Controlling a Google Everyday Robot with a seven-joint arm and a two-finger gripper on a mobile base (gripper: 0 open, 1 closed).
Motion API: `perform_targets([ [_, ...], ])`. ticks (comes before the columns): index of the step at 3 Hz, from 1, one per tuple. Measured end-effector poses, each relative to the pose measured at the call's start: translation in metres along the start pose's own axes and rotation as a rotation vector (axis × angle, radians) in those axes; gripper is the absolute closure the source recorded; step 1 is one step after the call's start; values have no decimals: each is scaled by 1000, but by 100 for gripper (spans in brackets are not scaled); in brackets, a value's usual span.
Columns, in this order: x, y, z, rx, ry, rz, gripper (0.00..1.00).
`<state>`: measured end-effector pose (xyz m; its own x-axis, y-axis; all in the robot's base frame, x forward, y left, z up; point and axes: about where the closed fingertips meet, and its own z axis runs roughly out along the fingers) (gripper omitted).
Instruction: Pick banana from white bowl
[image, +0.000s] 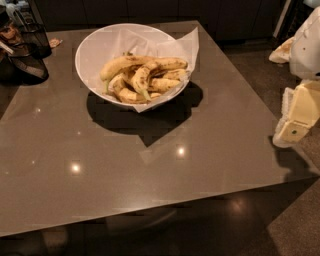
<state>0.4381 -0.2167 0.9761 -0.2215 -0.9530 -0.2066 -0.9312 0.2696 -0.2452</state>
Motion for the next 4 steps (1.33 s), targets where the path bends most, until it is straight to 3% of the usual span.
perform_targets([
  [1,0,0,0,0,0,0,0],
  [3,-27,-14,-1,-5,23,-98,0],
  [4,-29,-15,-1,-5,23,-103,0],
])
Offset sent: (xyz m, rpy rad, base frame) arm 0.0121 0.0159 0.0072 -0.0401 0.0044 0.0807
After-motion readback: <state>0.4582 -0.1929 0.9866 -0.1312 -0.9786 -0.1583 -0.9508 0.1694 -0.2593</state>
